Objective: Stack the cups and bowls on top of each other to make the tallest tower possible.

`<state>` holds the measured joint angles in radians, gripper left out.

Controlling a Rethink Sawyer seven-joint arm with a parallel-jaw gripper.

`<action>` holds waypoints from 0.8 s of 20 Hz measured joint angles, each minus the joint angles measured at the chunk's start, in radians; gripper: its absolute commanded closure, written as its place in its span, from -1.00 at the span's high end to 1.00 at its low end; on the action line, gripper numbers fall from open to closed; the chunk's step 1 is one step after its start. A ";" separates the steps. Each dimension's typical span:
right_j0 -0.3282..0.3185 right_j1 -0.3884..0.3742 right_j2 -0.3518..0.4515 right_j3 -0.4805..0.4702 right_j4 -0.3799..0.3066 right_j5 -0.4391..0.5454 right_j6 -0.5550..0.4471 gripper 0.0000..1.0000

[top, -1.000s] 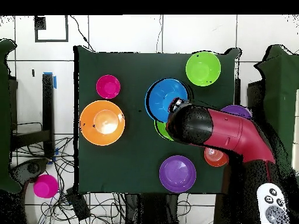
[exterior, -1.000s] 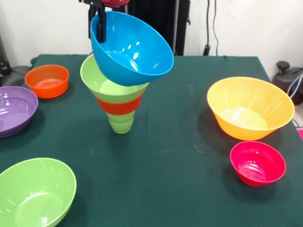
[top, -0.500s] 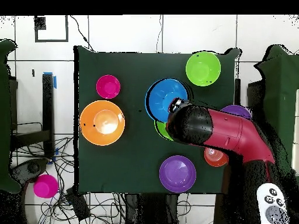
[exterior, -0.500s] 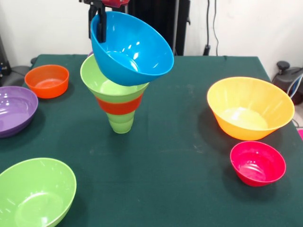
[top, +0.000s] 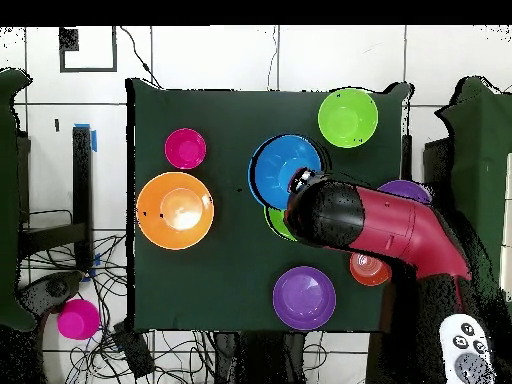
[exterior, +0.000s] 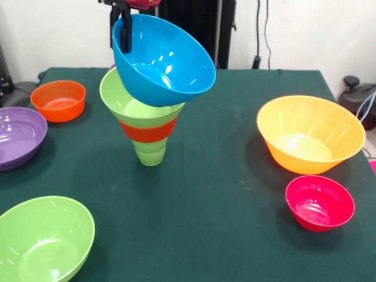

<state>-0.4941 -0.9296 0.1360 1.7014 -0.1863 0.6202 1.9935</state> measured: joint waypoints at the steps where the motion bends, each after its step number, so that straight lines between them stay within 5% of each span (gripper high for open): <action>1: 0.000 0.001 0.000 0.000 0.000 0.000 0.000 -1.00; 16: 0.000 0.036 0.000 0.004 0.000 -0.001 0.000 -1.00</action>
<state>-0.4941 -0.8938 0.1362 1.7055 -0.1863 0.6191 1.9935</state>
